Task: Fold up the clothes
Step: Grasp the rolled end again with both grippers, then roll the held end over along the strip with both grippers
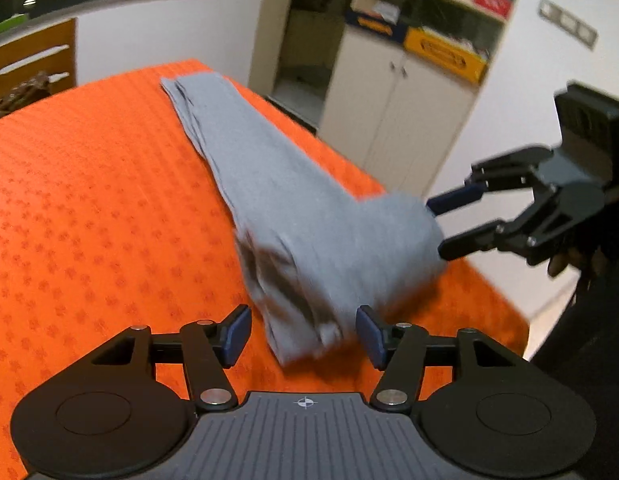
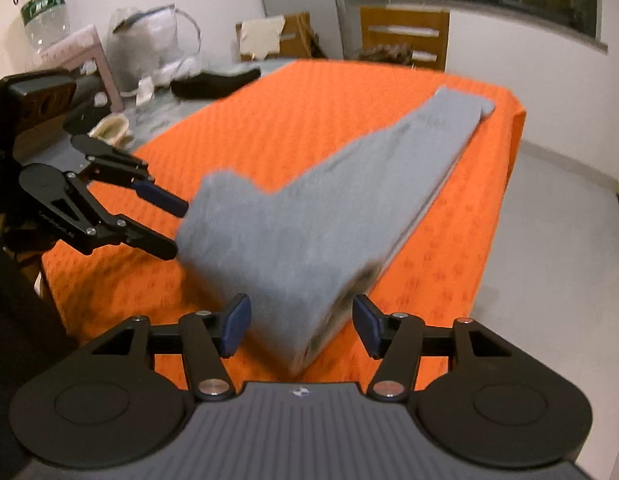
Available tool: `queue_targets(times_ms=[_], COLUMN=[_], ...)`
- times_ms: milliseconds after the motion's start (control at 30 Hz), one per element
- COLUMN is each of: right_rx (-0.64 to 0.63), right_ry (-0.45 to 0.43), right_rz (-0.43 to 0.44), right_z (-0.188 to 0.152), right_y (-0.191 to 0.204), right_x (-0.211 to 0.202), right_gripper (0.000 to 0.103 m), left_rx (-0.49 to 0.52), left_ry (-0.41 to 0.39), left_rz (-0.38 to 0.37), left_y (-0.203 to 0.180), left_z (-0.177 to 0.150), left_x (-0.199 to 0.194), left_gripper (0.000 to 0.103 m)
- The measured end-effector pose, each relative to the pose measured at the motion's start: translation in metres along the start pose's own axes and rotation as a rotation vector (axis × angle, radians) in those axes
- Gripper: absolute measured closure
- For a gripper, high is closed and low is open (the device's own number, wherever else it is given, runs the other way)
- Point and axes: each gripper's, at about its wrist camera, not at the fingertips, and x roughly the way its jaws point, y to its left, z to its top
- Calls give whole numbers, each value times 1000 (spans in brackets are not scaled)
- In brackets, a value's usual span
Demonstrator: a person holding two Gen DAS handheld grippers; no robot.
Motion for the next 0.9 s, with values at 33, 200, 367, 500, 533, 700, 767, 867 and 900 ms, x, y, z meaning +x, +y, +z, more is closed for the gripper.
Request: queue_targets(times_ms=[33, 200, 367, 500, 533, 700, 767, 867, 900], right_rx=[-1, -48, -43, -5, 4, 72, 116, 145, 158], right_ry=[14, 63, 63, 61, 67, 111, 143, 189, 195], right_rz=[2, -14, -12, 21, 32, 81, 101, 117, 121], right_z=[-3, -11, -6, -4, -4, -11, -17, -27, -27], right_y=[1, 11, 14, 12, 11, 19, 22, 24, 22], right_x=[3, 19, 24, 17, 15, -1, -6, -9, -8], right_gripper=[40, 41, 74, 76, 76, 76, 76, 76, 76], left_rx=[8, 46, 26, 0, -2, -29, -48, -51, -56], left_ry=[10, 42, 27, 44, 48, 82, 105, 135, 138], left_rz=[-3, 13, 9, 3, -4, -52, -91, -117, -115], left_y=[-2, -13, -16, -17, -18, -26, -30, -37, -37], left_z=[-2, -6, -5, -5, -6, -14, -20, -26, -25], left_x=[4, 23, 21, 15, 13, -3, -10, -14, -14], left_gripper=[43, 59, 77, 79, 79, 79, 79, 79, 79])
